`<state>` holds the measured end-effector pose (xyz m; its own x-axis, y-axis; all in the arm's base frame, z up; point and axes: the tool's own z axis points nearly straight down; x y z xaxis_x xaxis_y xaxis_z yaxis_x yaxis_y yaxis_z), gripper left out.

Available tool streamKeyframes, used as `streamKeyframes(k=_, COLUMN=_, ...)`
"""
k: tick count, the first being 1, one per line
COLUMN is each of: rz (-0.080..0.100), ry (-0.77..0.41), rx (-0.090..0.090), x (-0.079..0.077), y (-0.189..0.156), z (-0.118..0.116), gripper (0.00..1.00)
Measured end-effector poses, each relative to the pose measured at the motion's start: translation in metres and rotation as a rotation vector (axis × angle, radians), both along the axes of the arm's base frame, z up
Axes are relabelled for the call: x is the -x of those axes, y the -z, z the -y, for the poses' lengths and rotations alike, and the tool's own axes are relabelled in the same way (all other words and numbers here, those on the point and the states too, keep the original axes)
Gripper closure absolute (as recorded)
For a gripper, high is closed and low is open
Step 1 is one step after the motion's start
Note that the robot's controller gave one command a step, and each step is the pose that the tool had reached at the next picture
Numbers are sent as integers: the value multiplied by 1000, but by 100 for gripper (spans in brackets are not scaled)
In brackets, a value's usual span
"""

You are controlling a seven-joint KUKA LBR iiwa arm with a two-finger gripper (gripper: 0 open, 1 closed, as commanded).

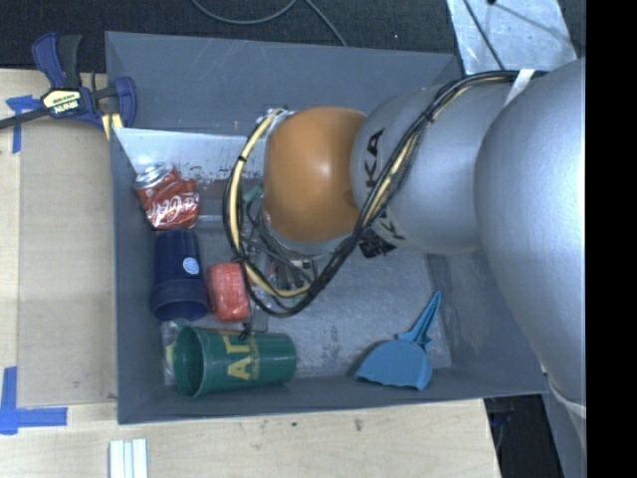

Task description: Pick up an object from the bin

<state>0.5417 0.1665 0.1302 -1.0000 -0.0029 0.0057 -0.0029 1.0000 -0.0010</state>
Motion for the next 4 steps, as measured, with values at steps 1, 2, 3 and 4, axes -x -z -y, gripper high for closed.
streamKeyframes(k=1, rz=8, ry=2, rx=-2, x=-2, y=-5, z=1, gripper=0)
streamKeyframes(k=2, rz=6, ry=-41, rx=-2, x=-9, y=-4, z=4, gripper=0)
streamKeyframes(k=3, rz=14, ry=-108, rx=-3, x=-25, y=5, z=13, gripper=0)
streamKeyframes(k=4, rz=2, ry=-140, rx=-2, x=-32, y=18, z=27, gripper=0)
